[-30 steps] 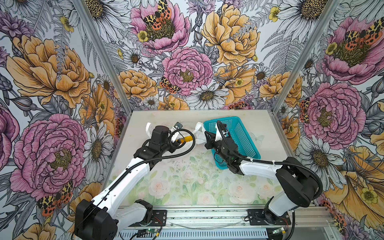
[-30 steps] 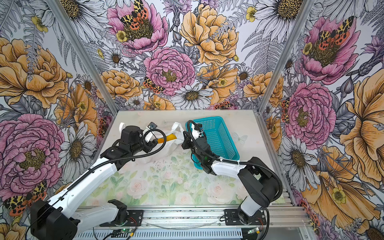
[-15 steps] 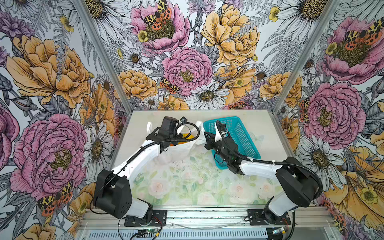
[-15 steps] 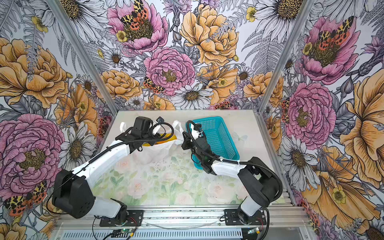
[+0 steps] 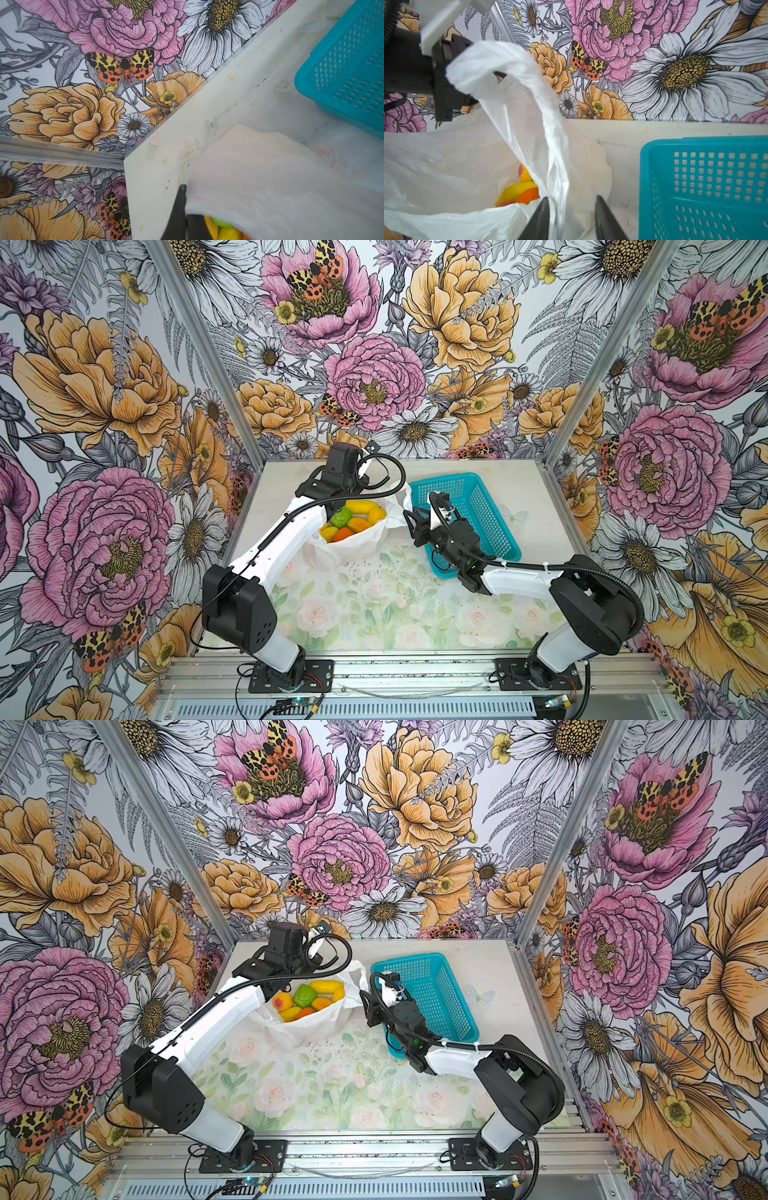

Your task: Untie the knot of the plastic bag and take out the fruit

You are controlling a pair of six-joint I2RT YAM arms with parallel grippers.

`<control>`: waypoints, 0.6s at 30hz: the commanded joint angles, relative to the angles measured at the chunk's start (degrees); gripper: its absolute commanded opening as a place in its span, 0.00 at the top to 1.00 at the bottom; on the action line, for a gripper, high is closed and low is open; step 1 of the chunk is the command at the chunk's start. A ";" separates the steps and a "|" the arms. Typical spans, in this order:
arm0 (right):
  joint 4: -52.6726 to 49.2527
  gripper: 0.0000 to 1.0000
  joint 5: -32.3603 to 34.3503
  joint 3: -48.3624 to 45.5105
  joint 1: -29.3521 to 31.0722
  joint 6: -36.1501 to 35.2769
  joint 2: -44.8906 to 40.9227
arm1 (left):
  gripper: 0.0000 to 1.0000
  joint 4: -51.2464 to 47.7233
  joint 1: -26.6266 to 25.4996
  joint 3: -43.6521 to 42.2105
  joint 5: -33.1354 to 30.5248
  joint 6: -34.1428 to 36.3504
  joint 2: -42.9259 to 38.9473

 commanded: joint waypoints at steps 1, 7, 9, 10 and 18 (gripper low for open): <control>3.48 0.35 -0.41 -2.26 -0.96 -3.20 -3.81 | 1.00 0.63 -0.53 4.15 -3.14 0.82 -0.67; -13.09 0.03 0.63 -0.16 -2.29 2.98 -15.86 | 1.00 0.78 -0.81 7.16 -3.98 1.13 -2.58; -20.71 0.01 0.53 2.84 -2.67 9.51 -21.14 | 1.00 0.60 -0.90 8.00 -3.89 1.67 -2.89; -23.67 0.01 -0.28 4.36 -2.86 11.97 -23.04 | 1.00 0.55 -1.05 8.11 -4.11 2.04 -2.94; -33.92 0.01 -12.92 16.25 -8.97 15.20 -32.80 | 1.00 1.00 -3.86 4.20 -5.16 4.92 -3.82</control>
